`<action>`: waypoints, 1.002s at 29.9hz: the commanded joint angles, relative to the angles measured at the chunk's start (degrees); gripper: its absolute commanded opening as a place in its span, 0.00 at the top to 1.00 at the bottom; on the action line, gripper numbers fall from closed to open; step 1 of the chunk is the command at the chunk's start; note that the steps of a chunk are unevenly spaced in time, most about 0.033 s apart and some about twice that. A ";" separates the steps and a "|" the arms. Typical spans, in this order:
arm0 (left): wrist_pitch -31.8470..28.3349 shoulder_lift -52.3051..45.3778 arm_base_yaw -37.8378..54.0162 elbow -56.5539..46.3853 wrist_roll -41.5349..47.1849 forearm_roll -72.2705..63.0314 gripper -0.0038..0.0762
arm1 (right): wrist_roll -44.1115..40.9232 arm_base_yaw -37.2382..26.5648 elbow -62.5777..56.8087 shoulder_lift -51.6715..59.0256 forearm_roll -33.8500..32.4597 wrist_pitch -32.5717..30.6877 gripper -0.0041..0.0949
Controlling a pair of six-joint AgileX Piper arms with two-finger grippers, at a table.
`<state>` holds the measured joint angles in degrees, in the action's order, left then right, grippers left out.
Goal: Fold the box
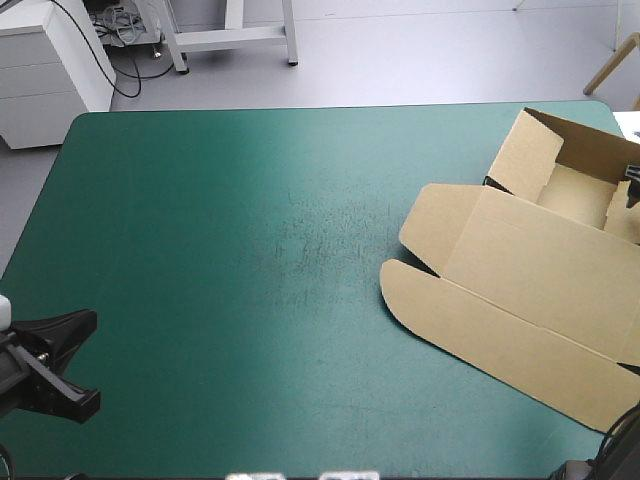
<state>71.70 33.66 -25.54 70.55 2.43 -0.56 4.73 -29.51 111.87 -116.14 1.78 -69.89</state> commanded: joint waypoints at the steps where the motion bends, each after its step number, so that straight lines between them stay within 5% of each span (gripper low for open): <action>1: 2.45 0.57 -0.11 1.12 0.50 -0.25 0.96 | 0.31 -0.44 1.83 6.94 0.13 0.91 0.02; 9: 2.45 0.57 -0.11 1.09 0.50 -0.15 0.96 | 3.86 1.57 -0.73 21.43 15.20 0.80 0.04; 17: 2.45 0.57 -0.11 0.99 0.50 -0.26 0.96 | 5.70 16.69 -12.94 39.58 14.97 0.99 0.11; 23: 2.45 0.57 -0.11 0.99 0.22 0.02 0.96 | 6.40 28.24 -24.05 49.50 14.42 1.63 0.45; 28: 2.45 -1.76 -0.11 -1.79 -1.21 3.16 0.96 | 7.93 31.59 -32.91 56.89 13.84 3.11 0.93; 30: 2.19 -3.83 -0.11 -4.05 -1.21 4.08 0.96 | 8.36 31.59 -36.50 60.29 13.71 4.73 0.96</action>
<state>71.70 31.54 -25.54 67.64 1.33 2.21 11.89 1.75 77.66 -60.85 15.37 -69.93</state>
